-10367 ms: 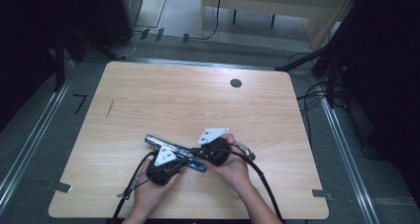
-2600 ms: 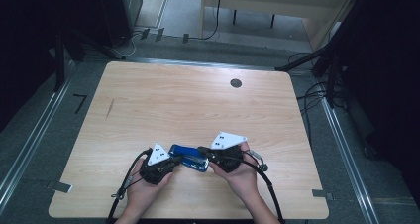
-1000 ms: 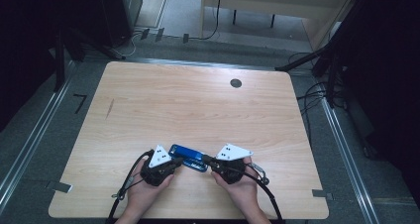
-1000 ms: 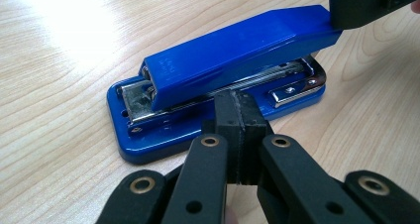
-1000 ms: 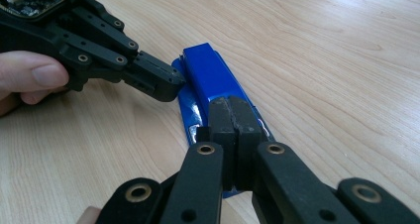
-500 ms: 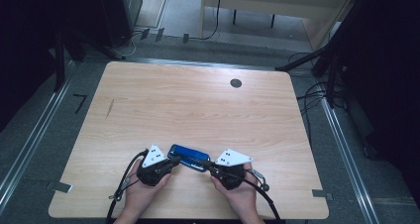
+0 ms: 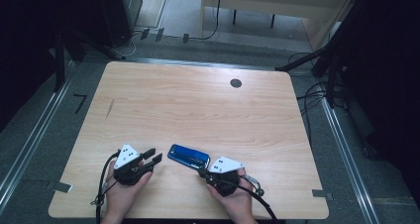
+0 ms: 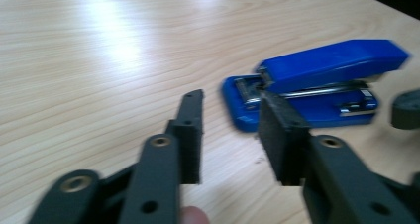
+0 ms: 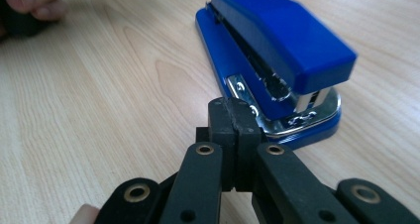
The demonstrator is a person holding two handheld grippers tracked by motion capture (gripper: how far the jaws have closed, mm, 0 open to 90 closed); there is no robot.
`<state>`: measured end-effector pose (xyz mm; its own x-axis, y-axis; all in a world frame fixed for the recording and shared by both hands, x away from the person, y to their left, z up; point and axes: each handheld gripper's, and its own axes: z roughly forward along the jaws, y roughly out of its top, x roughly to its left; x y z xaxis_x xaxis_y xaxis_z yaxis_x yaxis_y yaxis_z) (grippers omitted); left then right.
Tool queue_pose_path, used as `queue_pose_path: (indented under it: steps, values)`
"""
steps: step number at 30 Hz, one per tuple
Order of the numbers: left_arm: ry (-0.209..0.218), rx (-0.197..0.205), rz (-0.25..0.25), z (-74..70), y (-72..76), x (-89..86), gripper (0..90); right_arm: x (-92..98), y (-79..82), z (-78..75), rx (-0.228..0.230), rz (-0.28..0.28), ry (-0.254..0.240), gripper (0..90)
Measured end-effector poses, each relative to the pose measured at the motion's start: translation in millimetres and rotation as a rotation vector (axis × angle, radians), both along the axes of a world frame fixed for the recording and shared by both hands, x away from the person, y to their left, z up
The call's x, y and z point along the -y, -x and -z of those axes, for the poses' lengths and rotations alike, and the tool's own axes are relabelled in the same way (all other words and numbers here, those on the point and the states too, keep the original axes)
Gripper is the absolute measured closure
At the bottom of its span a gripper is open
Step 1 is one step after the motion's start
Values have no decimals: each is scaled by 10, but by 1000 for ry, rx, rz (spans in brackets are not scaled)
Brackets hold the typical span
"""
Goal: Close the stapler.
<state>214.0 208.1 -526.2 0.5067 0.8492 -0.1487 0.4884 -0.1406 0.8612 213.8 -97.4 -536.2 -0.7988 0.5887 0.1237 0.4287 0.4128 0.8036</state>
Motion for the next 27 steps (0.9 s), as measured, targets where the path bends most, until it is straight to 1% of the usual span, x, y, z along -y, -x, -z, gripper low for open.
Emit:
queue_pose_path:
  steps: [4,6,10,11,12,13,16,18,21,27]
  values:
    - [13,23,-64,-38,-14,-149,508,-34,-20,46,-8,1,25,900]
    - [20,23,-97,-43,-21,-236,495,-52,-29,75,-15,8,41,900]
    - [11,33,-167,-50,-39,-408,447,-61,-35,78,-3,13,49,900]
    - [11,33,-167,-50,-39,-408,435,-61,-35,78,-3,13,49,900]
    - [-7,40,-200,-50,-47,-494,425,-57,-42,76,-11,11,48,900]
    - [-10,41,-216,-45,-54,-536,421,-57,-47,76,-14,11,48,900]
    - [-13,36,-247,-34,-63,-638,393,-54,-69,79,-3,29,51,900]
    - [-6,32,-260,-30,-69,-682,374,-38,-98,83,-6,37,45,900]
    - [-18,24,-284,-21,-78,-714,348,-26,-126,82,-16,46,40,900]
    - [-14,27,-293,-20,-78,-725,332,-27,-174,83,-19,53,37,900]
